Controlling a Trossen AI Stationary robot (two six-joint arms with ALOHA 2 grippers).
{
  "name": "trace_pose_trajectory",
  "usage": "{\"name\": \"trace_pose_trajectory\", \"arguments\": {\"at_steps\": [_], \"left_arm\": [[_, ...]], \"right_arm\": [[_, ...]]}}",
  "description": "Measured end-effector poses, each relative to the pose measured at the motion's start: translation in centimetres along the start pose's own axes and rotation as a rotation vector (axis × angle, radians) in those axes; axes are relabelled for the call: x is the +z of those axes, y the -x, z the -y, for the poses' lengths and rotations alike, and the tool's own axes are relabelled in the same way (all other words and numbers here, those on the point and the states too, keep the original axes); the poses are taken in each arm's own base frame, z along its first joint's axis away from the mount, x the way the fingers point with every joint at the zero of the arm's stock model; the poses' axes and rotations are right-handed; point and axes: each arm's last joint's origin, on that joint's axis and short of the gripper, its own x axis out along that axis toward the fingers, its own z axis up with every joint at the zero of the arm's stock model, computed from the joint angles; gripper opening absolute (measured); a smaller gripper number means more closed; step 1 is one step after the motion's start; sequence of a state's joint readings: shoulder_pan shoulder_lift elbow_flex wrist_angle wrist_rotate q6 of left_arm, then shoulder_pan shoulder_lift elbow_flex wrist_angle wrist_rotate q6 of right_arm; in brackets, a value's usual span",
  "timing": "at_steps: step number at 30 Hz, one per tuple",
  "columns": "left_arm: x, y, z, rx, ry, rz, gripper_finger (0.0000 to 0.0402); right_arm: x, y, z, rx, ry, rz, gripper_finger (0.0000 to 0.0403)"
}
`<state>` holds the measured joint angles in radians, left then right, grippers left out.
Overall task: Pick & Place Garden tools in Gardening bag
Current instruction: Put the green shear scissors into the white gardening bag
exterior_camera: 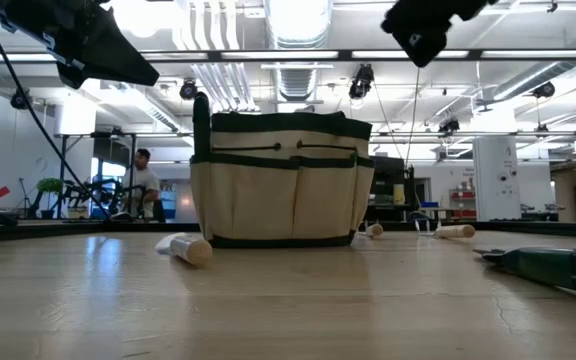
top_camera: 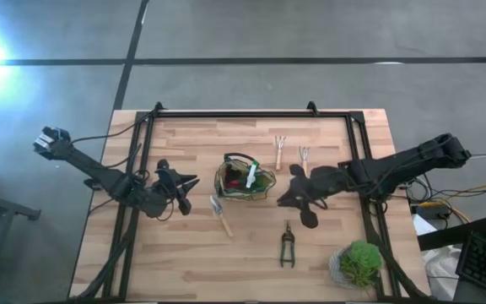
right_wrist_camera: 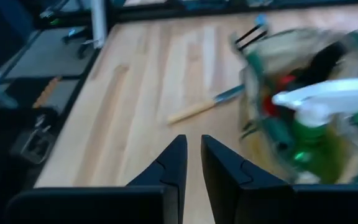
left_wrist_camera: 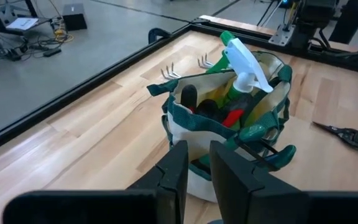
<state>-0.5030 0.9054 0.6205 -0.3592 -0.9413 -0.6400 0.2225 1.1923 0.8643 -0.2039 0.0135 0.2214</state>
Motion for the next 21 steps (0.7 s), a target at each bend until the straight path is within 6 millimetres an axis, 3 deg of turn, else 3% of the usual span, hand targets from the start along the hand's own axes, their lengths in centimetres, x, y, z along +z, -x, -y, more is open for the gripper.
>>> {"name": "trace_pose_trajectory", "arguments": {"at_steps": [10,14,21], "left_arm": [[0.00,0.00,-0.01,0.000,-0.005,0.000,0.0071],[0.00,0.00,0.00,0.000,-0.006,0.000,0.0071],[0.00,0.00,0.00,0.000,-0.006,0.000,0.0071]], "right_arm": [[0.60,0.00,0.21,-0.020,0.023,0.058,0.0058],[0.58,0.00,0.17,-0.017,0.039,0.056,0.0099],[0.59,0.00,0.19,-0.021,0.036,0.057,0.0204]]}}
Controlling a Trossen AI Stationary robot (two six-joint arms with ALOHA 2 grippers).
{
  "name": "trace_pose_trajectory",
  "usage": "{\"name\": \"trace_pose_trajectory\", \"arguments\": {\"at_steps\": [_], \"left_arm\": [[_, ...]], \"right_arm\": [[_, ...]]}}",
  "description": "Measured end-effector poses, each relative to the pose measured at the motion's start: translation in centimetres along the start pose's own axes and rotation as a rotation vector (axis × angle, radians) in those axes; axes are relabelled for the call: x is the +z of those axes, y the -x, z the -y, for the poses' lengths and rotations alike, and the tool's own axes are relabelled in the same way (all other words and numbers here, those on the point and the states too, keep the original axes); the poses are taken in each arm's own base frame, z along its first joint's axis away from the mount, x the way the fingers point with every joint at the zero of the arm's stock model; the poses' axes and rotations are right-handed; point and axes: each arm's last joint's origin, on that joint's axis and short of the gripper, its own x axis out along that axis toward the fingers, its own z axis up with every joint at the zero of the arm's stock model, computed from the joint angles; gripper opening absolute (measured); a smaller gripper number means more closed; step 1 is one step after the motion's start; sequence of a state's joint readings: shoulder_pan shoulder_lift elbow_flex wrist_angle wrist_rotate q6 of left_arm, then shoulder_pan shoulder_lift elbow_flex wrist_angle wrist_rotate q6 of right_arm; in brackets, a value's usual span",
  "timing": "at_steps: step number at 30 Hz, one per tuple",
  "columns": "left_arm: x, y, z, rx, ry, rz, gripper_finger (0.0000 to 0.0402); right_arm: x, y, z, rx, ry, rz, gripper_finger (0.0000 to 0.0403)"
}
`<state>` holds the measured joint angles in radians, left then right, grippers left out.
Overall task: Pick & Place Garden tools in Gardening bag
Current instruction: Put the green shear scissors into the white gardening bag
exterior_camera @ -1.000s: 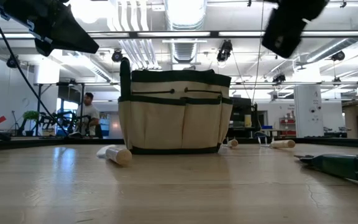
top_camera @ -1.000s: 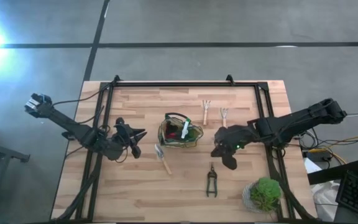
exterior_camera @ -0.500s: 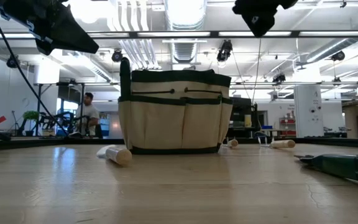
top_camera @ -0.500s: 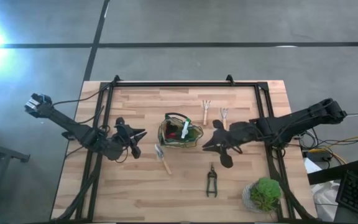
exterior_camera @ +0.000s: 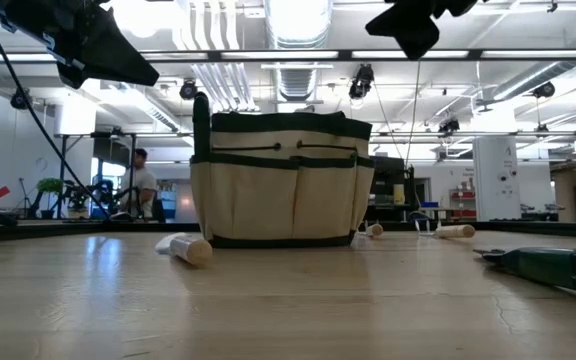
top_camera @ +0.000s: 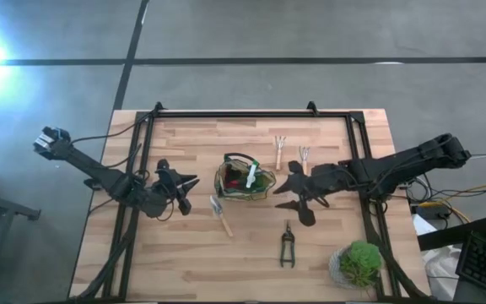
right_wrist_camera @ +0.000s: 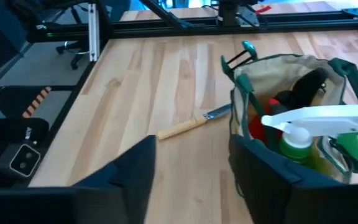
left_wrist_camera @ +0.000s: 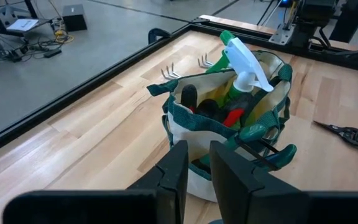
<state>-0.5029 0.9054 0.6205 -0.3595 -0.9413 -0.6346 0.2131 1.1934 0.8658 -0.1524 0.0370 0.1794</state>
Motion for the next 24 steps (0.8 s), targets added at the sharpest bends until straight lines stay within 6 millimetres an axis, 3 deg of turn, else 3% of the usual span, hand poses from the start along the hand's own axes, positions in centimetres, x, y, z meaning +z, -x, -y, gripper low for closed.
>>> {"name": "trace_pose_trajectory", "arguments": {"at_steps": [6,14,19,24], "left_arm": [[0.0,0.0,0.0,0.000,0.000,0.000,0.0071],[0.0,0.0,0.0,0.000,0.000,0.000,0.0071],[0.0,0.0,0.0,0.000,0.000,-0.001,0.0071],[-0.1,0.0,0.0,-0.004,-0.003,-0.007,0.0071]], "right_arm": [[0.6,0.1,0.1,-0.033,0.085,0.050,0.0261],[3.3,0.8,-0.7,0.017,-0.048,0.231,0.0278],[3.5,0.4,-2.9,0.082,0.030,0.125,0.0279],[3.1,0.1,-6.5,0.065,0.048,-0.008,0.0279]]}}
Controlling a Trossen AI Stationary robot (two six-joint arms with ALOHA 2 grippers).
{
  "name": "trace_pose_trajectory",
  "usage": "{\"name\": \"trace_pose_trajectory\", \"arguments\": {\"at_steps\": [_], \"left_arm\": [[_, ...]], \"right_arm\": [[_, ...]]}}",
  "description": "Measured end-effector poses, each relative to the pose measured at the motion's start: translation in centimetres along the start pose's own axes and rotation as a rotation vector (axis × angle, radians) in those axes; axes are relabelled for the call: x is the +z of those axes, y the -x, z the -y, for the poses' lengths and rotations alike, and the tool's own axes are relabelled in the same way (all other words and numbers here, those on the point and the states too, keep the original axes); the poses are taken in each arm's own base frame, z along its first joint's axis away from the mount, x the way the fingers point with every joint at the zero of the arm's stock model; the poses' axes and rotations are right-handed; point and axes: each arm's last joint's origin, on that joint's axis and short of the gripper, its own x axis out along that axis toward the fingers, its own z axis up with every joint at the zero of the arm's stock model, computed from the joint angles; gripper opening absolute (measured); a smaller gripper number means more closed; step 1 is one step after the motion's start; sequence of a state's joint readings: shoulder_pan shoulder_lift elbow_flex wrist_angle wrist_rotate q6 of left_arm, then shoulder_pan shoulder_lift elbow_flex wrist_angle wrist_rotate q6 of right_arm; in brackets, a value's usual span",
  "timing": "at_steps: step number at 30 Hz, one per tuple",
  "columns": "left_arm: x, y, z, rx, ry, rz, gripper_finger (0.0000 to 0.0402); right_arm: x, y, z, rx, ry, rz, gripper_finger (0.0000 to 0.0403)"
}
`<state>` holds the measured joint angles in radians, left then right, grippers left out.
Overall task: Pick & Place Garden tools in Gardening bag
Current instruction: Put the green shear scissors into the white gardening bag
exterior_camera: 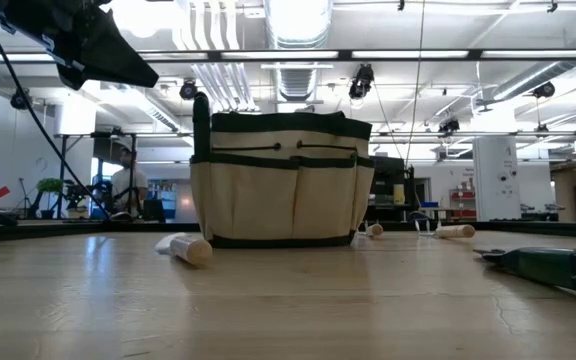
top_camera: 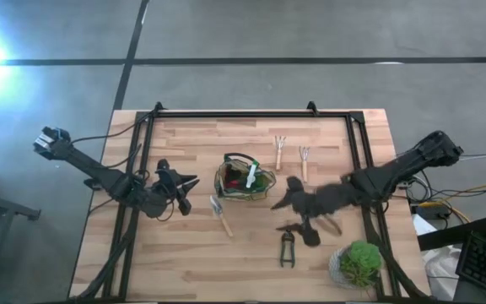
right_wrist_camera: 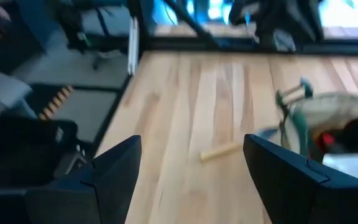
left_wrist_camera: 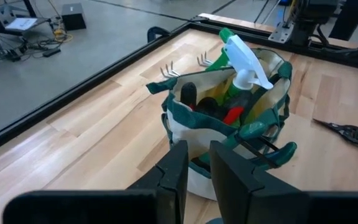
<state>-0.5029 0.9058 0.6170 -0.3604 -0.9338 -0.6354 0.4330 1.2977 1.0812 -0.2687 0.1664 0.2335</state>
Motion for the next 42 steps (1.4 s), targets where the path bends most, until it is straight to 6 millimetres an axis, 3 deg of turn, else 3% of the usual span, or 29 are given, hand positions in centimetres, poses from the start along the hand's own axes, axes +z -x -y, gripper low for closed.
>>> {"name": "trace_pose_trajectory", "arguments": {"at_steps": [9,14,20,31,42], "left_arm": [[-0.1,0.0,0.1,-0.041,0.020,-0.031,0.0071],[-0.1,0.0,0.1,-0.041,0.023,-0.030,0.0071],[-0.1,0.0,0.1,-0.038,0.015,-0.029,0.0071],[-0.1,0.0,0.1,-0.036,-0.030,-0.026,0.0071],[-0.1,0.0,0.1,-0.036,-0.038,-0.027,0.0070]], "right_arm": [[-3.1,-0.7,-5.0,-0.253,-0.073,-0.355,0.0279],[-4.4,-1.3,-5.9,-0.356,-0.130,-0.516,0.0279],[-6.3,-3.6,-6.4,-0.359,-0.096,-0.647,0.0279],[-7.8,-7.8,-5.3,-0.277,0.284,-0.822,0.0279],[-8.4,-10.1,-5.3,-0.113,0.779,-0.916,0.0278]]}}
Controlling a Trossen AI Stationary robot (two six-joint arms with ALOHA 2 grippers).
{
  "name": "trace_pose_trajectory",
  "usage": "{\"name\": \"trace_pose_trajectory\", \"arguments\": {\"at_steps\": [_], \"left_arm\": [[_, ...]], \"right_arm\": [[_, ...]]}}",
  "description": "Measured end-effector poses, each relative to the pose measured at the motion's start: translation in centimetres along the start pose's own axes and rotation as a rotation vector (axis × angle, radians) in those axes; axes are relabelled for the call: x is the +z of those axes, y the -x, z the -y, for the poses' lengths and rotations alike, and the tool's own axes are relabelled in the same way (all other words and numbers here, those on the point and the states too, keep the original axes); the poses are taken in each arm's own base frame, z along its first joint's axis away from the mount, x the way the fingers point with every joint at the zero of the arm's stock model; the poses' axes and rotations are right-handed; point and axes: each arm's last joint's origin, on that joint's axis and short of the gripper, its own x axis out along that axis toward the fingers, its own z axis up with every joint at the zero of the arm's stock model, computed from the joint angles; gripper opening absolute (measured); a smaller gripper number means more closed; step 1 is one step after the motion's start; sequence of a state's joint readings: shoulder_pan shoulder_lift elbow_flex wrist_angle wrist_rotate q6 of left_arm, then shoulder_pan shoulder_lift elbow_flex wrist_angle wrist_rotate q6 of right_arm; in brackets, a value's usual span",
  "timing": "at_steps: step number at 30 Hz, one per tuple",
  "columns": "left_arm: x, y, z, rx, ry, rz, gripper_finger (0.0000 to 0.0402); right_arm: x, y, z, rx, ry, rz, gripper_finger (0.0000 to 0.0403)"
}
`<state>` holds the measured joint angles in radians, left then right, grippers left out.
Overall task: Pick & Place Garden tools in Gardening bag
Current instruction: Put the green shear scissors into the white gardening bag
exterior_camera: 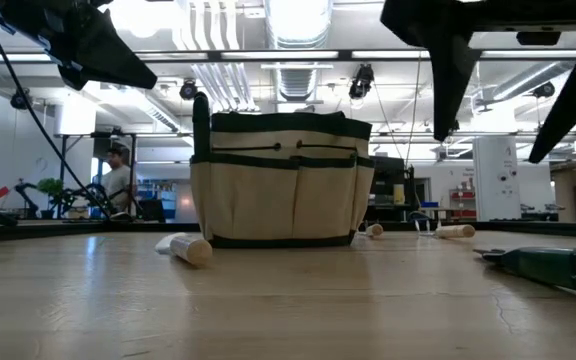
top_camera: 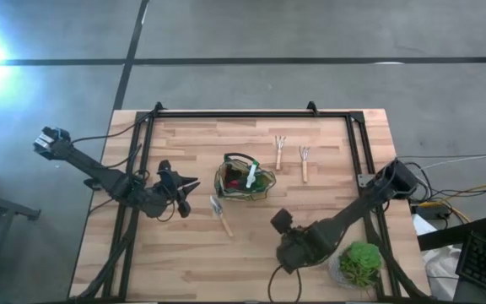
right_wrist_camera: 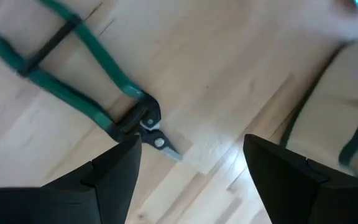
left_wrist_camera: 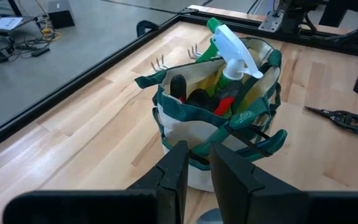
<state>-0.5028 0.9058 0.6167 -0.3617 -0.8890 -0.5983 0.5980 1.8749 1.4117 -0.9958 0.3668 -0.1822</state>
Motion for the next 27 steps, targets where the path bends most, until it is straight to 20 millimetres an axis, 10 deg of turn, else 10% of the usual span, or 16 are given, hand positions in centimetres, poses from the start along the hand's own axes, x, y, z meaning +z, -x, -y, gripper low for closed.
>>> {"name": "trace_pose_trajectory", "arguments": {"at_steps": [12,27], "left_arm": [[0.0,0.0,0.0,0.002,-0.006,-0.004,0.0067],[-0.1,0.0,-0.1,0.007,-0.050,-0.011,0.0067]], "right_arm": [[3.2,-2.9,-1.3,0.022,0.347,-0.063,0.0257],[5.8,-4.7,-4.2,0.188,0.266,-0.023,0.0212]]}}
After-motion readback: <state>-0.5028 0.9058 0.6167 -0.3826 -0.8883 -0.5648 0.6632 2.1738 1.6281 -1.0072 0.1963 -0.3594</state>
